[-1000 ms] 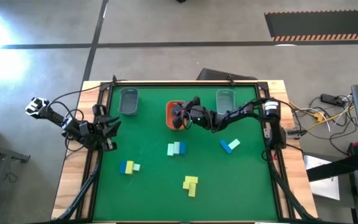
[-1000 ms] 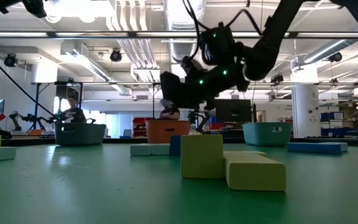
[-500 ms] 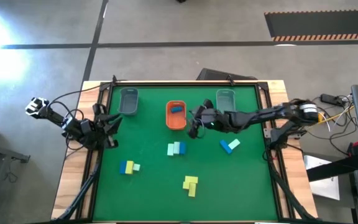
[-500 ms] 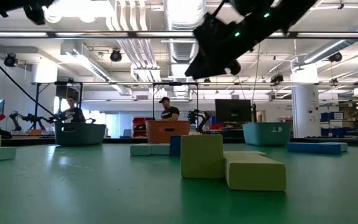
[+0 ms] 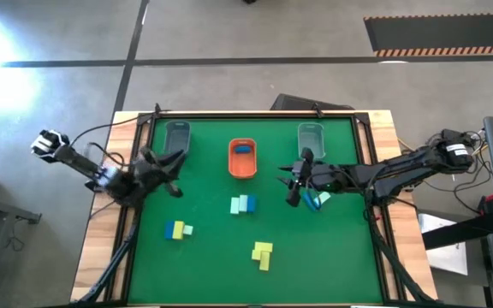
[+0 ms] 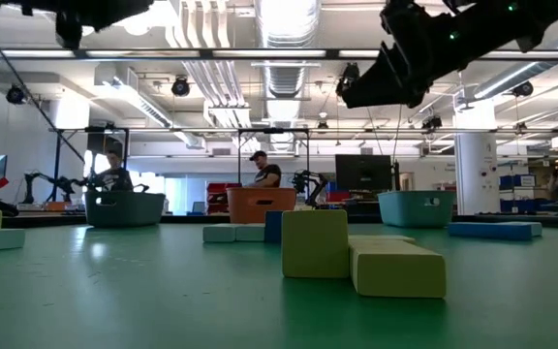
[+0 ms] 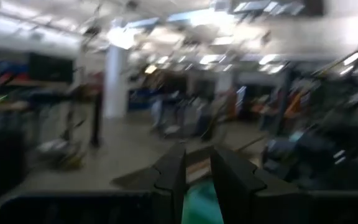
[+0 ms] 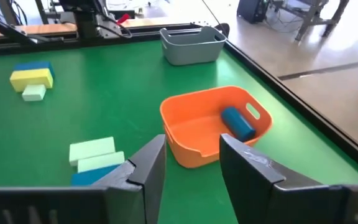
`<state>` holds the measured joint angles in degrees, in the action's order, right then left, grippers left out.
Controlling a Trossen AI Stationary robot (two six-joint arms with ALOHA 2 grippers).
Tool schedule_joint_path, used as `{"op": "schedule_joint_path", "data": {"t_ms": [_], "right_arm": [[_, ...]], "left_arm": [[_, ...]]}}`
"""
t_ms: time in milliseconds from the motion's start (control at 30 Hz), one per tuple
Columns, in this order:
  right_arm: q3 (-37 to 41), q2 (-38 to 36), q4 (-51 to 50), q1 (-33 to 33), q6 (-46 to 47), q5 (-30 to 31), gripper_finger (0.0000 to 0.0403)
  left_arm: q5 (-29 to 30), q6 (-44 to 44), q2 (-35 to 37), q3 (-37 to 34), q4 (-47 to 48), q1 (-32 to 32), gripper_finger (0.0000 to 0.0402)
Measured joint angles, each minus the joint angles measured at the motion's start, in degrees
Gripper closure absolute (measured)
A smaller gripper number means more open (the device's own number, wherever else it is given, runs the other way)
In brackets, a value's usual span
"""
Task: Sort & place blocks by color
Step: Put the light blue wooden block into the gray bin
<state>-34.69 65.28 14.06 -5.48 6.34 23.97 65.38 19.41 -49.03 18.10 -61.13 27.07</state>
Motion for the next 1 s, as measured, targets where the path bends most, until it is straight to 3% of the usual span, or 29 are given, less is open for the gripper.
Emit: {"op": "schedule_joint_path", "data": {"t_ms": [100,233,367,567,700,900,1000], "right_arm": [[1.8,-1.8,0.0,0.0,-1.0,0.0,0.0272],[3.3,-3.7,-0.1,0.0,-1.2,-0.2,0.0277],[3.7,-4.9,-0.1,0.0,-3.1,-0.4,0.028],[3.7,-6.6,-0.4,0.0,-7.7,-0.4,0.028],[3.7,-8.5,-2.1,0.0,-12.1,-0.4,0.028],[3.7,-12.5,-3.4,0.0,-18.7,-0.4,0.028],[4.3,-15.1,-3.6,0.0,-19.4,-0.4,0.0284]], "left_arm": [[5.3,-6.1,-5.4,2.9,6.1,0.0,0.0343],[5.2,-14.7,-11.7,6.8,11.1,-0.1,0.0343],[3.5,-14.4,-16.4,10.7,11.7,-0.8,0.0343],[-7.0,-14.6,-19.4,15.0,17.2,-2.9,0.0343],[-10.9,-18.9,-20.1,17.2,24.7,-4.7,0.0343],[-23.2,-37.3,-20.5,19.4,43.4,-9.9,0.0343],[-28.2,-48.2,-24.3,19.1,46.9,-11.8,0.0343]]}}
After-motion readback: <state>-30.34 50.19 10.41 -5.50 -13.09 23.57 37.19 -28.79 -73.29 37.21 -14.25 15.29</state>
